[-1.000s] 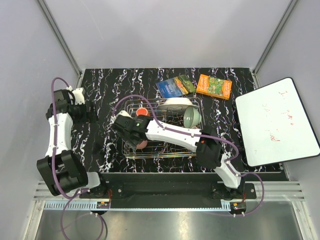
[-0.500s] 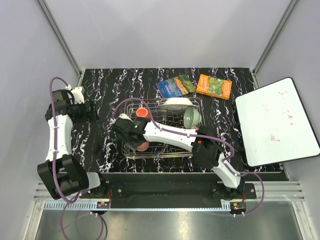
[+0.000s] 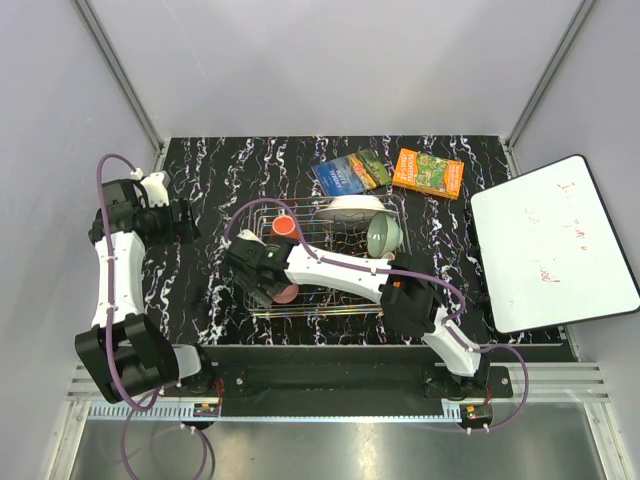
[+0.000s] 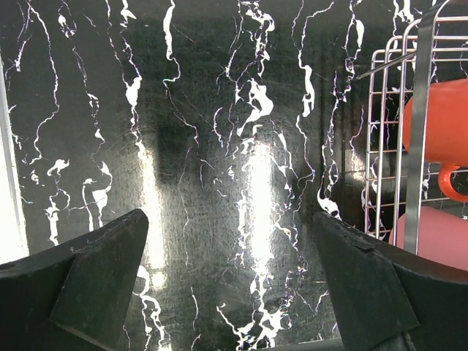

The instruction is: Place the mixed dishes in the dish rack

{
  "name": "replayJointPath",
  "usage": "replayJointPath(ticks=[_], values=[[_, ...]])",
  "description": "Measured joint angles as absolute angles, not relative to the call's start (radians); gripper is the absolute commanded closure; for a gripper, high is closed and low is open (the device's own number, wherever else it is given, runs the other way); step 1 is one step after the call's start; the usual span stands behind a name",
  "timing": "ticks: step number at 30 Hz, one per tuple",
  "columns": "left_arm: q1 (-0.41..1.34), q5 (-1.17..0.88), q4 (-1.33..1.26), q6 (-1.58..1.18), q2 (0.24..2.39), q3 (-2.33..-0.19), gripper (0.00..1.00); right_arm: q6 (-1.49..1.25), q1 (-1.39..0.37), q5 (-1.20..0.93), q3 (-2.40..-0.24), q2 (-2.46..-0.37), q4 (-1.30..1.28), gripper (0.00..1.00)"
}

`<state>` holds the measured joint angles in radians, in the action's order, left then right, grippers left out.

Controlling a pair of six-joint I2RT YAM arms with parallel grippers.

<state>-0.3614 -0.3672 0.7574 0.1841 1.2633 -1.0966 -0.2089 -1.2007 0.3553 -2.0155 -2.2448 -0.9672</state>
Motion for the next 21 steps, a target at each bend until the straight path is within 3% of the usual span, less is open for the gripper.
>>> replayJointPath(ticks=[9,16,21], values=[[-0.359,-0.378,0.757,0.184,1.263,-1.097,0.01,-0.202,-1.218,0.378,-2.094,-2.246,-1.025,0.00],[-0.357,-0.381,0.759,0.185,1.260,-1.097,0.01,-0.208,-1.249,0.463,-2.284,-2.246,-1.132,0.00],[-0.356,-0.385,0.762,0.188,1.234,-1.097,0.01,-0.226,-1.262,0.502,-2.219,-2.198,-1.163,0.00]])
